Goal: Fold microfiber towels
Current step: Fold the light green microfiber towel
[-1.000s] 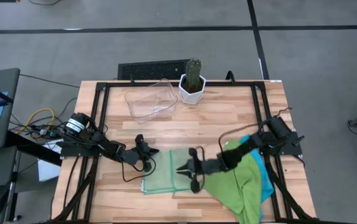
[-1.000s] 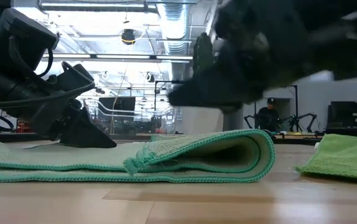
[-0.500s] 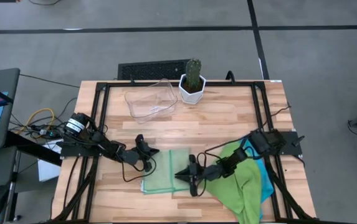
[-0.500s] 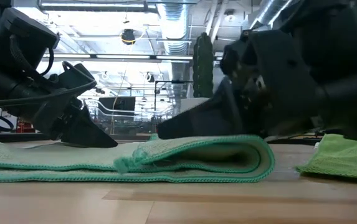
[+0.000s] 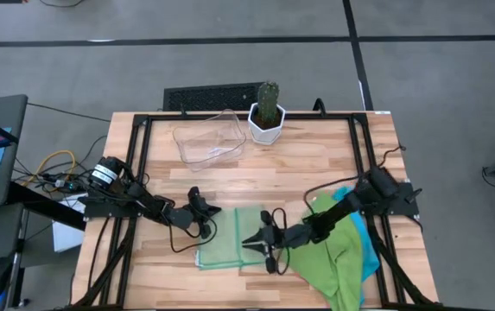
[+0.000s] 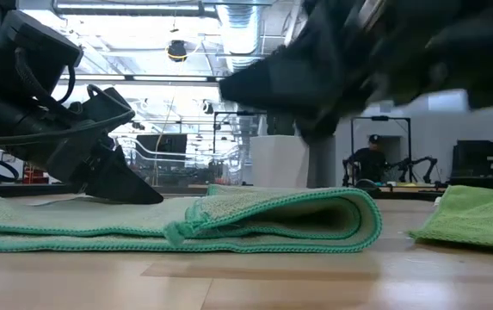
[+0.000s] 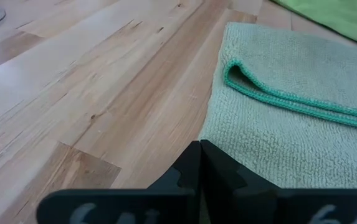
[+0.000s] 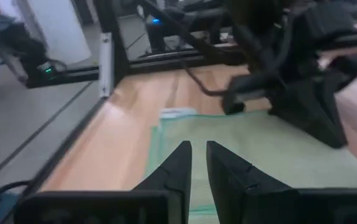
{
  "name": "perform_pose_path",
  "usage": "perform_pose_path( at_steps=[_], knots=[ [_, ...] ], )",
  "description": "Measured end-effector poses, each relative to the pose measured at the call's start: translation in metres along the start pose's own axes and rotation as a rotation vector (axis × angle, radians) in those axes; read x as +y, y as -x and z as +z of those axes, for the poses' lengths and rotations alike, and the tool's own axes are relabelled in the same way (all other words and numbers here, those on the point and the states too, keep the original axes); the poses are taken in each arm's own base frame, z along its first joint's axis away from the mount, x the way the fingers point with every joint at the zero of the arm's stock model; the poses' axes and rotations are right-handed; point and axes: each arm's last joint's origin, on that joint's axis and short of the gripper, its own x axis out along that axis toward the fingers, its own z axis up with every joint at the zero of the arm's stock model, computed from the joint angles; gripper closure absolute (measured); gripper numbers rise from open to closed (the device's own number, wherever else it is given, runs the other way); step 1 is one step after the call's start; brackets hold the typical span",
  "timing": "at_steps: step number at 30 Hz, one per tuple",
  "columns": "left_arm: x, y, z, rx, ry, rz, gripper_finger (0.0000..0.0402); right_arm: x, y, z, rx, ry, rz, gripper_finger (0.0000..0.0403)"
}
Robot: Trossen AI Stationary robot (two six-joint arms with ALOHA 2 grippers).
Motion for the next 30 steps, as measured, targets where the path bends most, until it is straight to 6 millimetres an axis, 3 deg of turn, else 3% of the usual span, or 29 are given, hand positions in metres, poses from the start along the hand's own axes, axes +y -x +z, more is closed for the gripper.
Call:
perform_pose_path(
  at_steps=[3, 10, 19, 25, 30],
  knots=[
    [0.0, 0.0, 0.0, 0.001, -0.001, 0.001, 0.0401, 0.016, 0.008, 0.002, 0.005, -0.004, -0.024, 0.0329],
    [0.0, 0.0, 0.0, 0.001, -0.017, 0.0, 0.0401, 0.051, 0.021, -0.045, 0.048, -0.048, -0.116, 0.0329],
    [0.0, 0.0, 0.0, 0.003, 0.042, 0.0, 0.0401, 0.049, 0.006, -0.076, 0.1, -0.084, -0.123, 0.0329],
    [0.0, 0.0, 0.0, 0.009, 0.093, -0.01, 0.0401, 0.052, 0.006, -0.071, 0.091, -0.098, -0.11, 0.0329],
    [-0.001, 0.0, -0.001, 0.016, 0.104, -0.022, 0.0401, 0.062, 0.013, -0.029, -0.002, -0.018, -0.067, 0.0329]
  ],
)
